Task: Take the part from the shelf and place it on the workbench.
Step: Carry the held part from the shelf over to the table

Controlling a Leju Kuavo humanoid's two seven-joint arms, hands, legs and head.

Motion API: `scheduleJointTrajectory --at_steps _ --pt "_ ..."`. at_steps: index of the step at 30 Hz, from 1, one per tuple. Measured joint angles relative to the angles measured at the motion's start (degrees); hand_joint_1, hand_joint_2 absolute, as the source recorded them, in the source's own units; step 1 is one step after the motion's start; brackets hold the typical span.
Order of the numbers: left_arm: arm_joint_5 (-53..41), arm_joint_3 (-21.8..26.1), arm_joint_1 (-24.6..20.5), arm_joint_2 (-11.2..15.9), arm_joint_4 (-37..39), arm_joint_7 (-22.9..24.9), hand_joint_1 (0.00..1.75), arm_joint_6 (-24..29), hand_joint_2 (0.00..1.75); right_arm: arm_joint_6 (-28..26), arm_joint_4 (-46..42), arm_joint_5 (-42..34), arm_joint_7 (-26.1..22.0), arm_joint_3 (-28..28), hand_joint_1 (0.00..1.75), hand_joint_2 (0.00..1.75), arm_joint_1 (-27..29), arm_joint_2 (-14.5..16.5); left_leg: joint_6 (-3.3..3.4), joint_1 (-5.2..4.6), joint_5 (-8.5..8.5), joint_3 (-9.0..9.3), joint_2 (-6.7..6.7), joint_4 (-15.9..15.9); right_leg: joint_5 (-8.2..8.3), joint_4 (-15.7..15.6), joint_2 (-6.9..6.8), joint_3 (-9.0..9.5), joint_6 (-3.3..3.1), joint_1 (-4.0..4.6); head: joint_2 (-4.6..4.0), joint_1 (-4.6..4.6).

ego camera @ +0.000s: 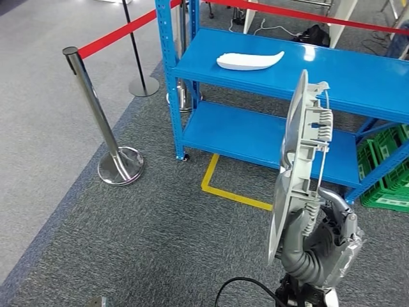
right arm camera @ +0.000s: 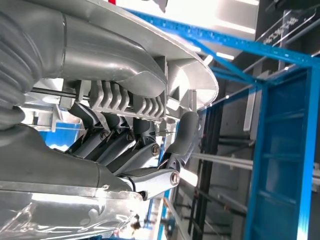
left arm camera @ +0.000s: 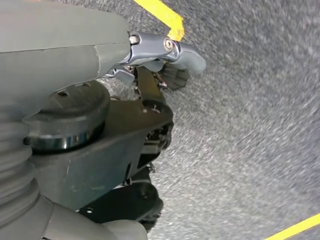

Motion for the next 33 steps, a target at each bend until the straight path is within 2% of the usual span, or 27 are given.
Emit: scheduleJointTrajectory --at_steps 1,3,4,5,7,8,9,11,13,14,15,16,18,19,20,22,23,24,25,26,28,29,30,31,32,33 --pt "0.0 0.0 -0.01 0.01 0.0 -0.01 0.0 0.01 1.75 -0.04 0.0 0.0 0.08 0.0 1.75 1.75 0.01 0.0 -0.07 -0.03 0.09 0.0 -0.79 0.02 1.91 -3.42 0.51 1.79 -0.24 0.01 0.0 0.01" --pt "0.0 0.0 -0.08 -0.02 0.0 -0.04 0.0 0.03 1.75 -0.14 -0.01 0.0 0.22 -0.01 1.75 1.75 0.01 0.0 -0.37 -0.06 0.25 -0.16 -2.22 0.21 4.86 -11.37 3.11 5.83 -0.65 -0.17 0.0 -0.02" --pt "0.0 0.0 -0.11 -0.03 0.0 -0.07 0.0 0.05 1.75 -0.22 -0.01 -0.01 0.28 -0.01 1.75 1.75 0.02 0.0 -0.64 -0.04 0.37 -0.4 -2.8 0.31 5.47 -13.84 4.2 7.05 -0.71 -0.22 0.0 -0.02" --pt "0.0 0.0 -0.1 -0.04 0.0 -0.1 0.0 0.09 1.75 -0.3 -0.02 -0.01 0.34 -0.01 1.75 1.75 0.03 0.0 -0.98 0.04 0.55 -0.69 -3.31 0.34 5.53 -14.89 4.84 7.5 -0.76 -0.22 0.0 -0.05" --pt "0.01 0.0 -0.03 -0.04 0.0 -0.13 0.0 0.19 1.75 -0.46 -0.02 -0.02 0.44 0.0 1.75 1.75 0.04 0.0 -1.72 0.25 0.93 -1.22 -4.14 0.28 5.81 -15.12 3.97 7.49 -1.03 -0.17 0.0 -0.03" --pt "0.02 0.0 -0.01 -0.04 0.0 -0.14 0.0 0.22 1.75 -0.51 -0.02 -0.02 0.46 0.02 1.75 1.75 0.02 0.0 -2.07 0.24 0.7 -1.51 -3.59 0.6 6.01 -15.28 3.33 7.5 -1.31 -0.23 0.0 -0.11" --pt "0.03 0.0 -0.03 -0.04 0.0 -0.15 0.0 0.24 1.75 -0.55 -0.02 -0.03 0.48 0.05 1.75 1.75 0.02 0.0 -2.42 0.19 -0.14 -2.13 -2.49 1.75 6.18 -15.49 2.58 7.55 -1.61 -0.34 0.0 -0.32" --pt "0.06 0.0 -0.13 -0.03 0.0 -0.2 0.0 0.25 1.75 -0.6 -0.04 -0.05 0.49 0.12 1.75 1.75 0.1 0.0 -3.16 0.17 -3.57 -4.89 0.47 7.52 6.35 -15.73 0.93 7.55 -1.98 -0.44 0.0 -0.81" --pt "0.07 0.0 -0.13 0.01 0.0 -0.22 0.0 0.25 1.75 -0.63 -0.07 -0.07 0.49 0.17 1.75 1.75 0.25 0.0 -3.69 0.43 -6.58 -8.22 1.58 14.55 6.35 -15.73 -0.74 7.42 -2.06 -0.44 0.0 -1.01" --pt "0.07 0.0 -0.07 0.03 0.0 -0.22 0.0 0.24 1.75 -0.65 -0.07 -0.07 0.49 0.19 1.75 1.75 0.32 0.0 -3.85 0.56 -6.73 -8.87 1.73 16.06 6.35 -15.72 -1.54 7.39 -2.05 -0.44 0.0 -1.03" --pt "0.07 0.0 -0.02 0.07 0.0 -0.22 0.0 0.24 1.75 -0.67 -0.07 -0.07 0.49 0.23 1.75 1.75 0.36 0.0 -3.94 0.65 -5.77 -8.35 1.88 15.29 6.33 -15.72 -2.34 7.39 -2.03 -0.45 0.0 -1.03" --pt "0.07 0.0 0.01 0.11 0.0 -0.22 0.0 0.23 1.75 -0.68 -0.07 -0.07 0.49 0.28 1.75 1.75 0.38 0.0 -3.97 0.71 -4.07 -6.77 2.33 12.55 6.29 -15.72 -3.06 7.44 -1.95 -0.46 0.0 -1.03" --pt "0.07 0.0 -0.07 0.15 0.01 -0.23 0.0 0.22 1.75 -0.69 -0.12 -0.07 0.49 0.44 1.75 1.75 0.4 0.0 -3.85 0.6 -0.95 -2.36 4.78 4.75 6.1 -15.6 -4.29 7.58 -1.52 -0.25 0.0 -1.13" --pt "0.07 0.0 -0.16 0.13 0.01 -0.24 0.0 0.21 1.75 -0.69 -0.15 -0.06 0.48 0.5 1.75 1.75 0.4 0.0 -3.47 0.5 -0.24 -0.95 5.77 2.06 6.0 -15.54 -4.78 7.62 -1.2 -0.07 0.0 -1.09" --pt "0.07 0.0 -0.2 0.1 0.02 -0.25 0.0 0.2 1.75 -0.69 -0.19 -0.05 0.46 0.55 1.75 1.75 0.39 0.0 -3.01 0.37 -0.08 -0.3 6.34 0.59 5.93 -15.52 -5.26 7.67 -0.88 0.13 0.0 -1.06" --pt "0.07 0.0 -0.12 0.07 0.02 -0.26 0.0 0.18 1.75 -0.69 -0.21 -0.04 0.44 0.62 1.75 1.75 0.34 0.0 -1.87 0.23 -0.06 -0.52 5.29 0.23 5.86 -15.7 -6.28 7.89 -0.25 0.19 0.0 -0.89" --pt "0.08 0.0 -0.01 0.08 0.02 -0.26 0.0 0.18 1.75 -0.69 -0.22 -0.05 0.43 0.7 1.75 1.75 0.3 0.0 -1.47 0.27 0.03 -0.59 4.67 0.16 5.54 -15.51 -5.85 7.9 0.1 0.08 0.0 -0.83" --pt "0.09 0.0 0.03 0.09 0.02 -0.26 0.0 0.18 1.75 -0.68 -0.25 -0.06 0.41 0.78 1.75 1.75 0.29 0.0 -1.05 0.34 0.18 -0.61 4.02 0.09 4.71 -14.56 -4.77 7.58 0.38 -0.05 0.0 -0.73" --pt "0.1 0.0 0.01 0.09 0.02 -0.27 0.0 0.18 1.75 -0.68 -0.27 -0.07 0.4 0.83 1.75 1.75 0.28 -0.01 -0.7 0.44 0.35 -0.62 3.37 0.03 3.25 -12.32 -3.24 6.67 0.56 -0.13 0.0 -0.6" --pt "0.11 0.0 -0.03 0.09 0.02 -0.28 0.0 0.18 1.75 -0.68 -0.29 -0.07 0.38 0.85 1.75 1.75 0.29 -0.01 -0.44 0.46 0.44 -0.67 2.71 0.02 1.32 -8.83 -1.59 5.13 0.64 -0.15 0.0 -0.44" --pt "0.11 0.0 -0.1 0.08 0.02 -0.31 0.0 0.18 1.75 -0.69 -0.31 -0.09 0.37 0.85 1.75 1.75 0.34 -0.02 -0.14 0.34 0.55 -0.76 1.25 0.03 -2.01 -0.97 -0.26 1.46 0.5 -0.06 0.0 -0.27" --pt "0.11 0.0 -0.06 0.08 0.02 -0.31 0.0 0.18 1.75 -0.69 -0.31 -0.11 0.37 0.85 1.75 1.75 0.36 -0.02 -0.09 0.28 0.58 -0.77 0.46 0.04 -2.36 1.13 -0.11 0.35 0.4 -0.03 0.0 -0.24" --pt "0.11 0.0 -0.02 0.08 0.02 -0.31 0.0 0.18 1.75 -0.69 -0.31 -0.14 0.38 0.85 1.75 1.75 0.38 -0.02 -0.09 0.24 0.62 -0.76 -0.39 0.06 -1.54 0.94 -0.03 0.3 0.26 -0.03 0.0 -0.23" --pt "0.11 0.0 0.0 0.07 0.02 -0.31 0.0 0.19 1.75 -0.69 -0.31 -0.15 0.38 0.85 1.75 1.75 0.39 -0.02 -0.13 0.23 0.67 -0.73 -1.29 0.08 0.26 -1.53 0.21 1.38 0.08 -0.05 0.0 -0.22" --pt "0.11 0.0 0.0 0.04 0.02 -0.31 0.0 0.19 1.75 -0.69 -0.31 -0.15 0.37 0.85 1.75 1.75 0.37 -0.02 -0.22 0.25 0.73 -0.7 -2.15 0.13 2.45 -5.48 1.08 3.23 -0.07 -0.14 0.0 -0.21" --pt "0.11 0.0 -0.05 0.0 0.02 -0.31 0.0 0.21 1.75 -0.69 -0.31 -0.14 0.37 0.86 1.75 1.75 0.36 -0.02 -0.4 0.19 0.78 -0.76 -2.95 0.23 4.05 -9.53 2.63 5.12 -0.24 -0.29 0.0 -0.21"
